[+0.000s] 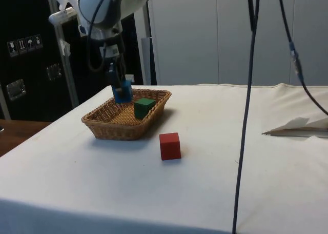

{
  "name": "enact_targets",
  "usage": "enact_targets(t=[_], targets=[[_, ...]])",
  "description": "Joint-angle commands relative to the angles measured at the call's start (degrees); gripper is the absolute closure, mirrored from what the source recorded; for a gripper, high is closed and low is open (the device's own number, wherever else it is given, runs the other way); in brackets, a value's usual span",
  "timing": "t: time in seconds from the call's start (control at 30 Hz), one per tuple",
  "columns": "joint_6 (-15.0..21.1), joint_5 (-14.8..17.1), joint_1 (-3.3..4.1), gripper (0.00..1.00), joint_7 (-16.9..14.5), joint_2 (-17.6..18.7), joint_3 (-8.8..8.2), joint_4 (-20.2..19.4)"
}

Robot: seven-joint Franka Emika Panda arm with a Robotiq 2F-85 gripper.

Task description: Pick up exactly two blocks and place them into the basket.

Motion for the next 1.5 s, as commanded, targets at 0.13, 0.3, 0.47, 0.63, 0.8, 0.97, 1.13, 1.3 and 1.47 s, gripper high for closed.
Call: enact_targets(t=[0.13,0.3,0.47,0.63,0.8,0.97,1.13,1.3,1.47], targets=[[-1.09,3.04,-1.03,0.99,-0.11,2.58,0.86,2.23],[-0.57,6.19,-1.03,0.99,-0.23,4.07,1.09,2.41],[0.06,9.40,-1.09,0.99,-0.17,5.04,1.38,2.12],[0.52,11.40,-1.20,0.99,-0.23,5.56,1.60,1.89],[0.52,13.41,-0.97,0.91,-0.11,6.47,1.55,1.66],[1.55,15.47,-1.43,0.52,-0.74,7.10,2.23,1.83],[1.66,15.81,-1.55,0.03,-0.74,7.22,2.46,1.83],[1.66,15.93,-1.66,0.00,-0.74,7.22,2.58,1.89],[0.69,15.13,-1.03,0.00,-0.29,6.07,1.60,1.55]])
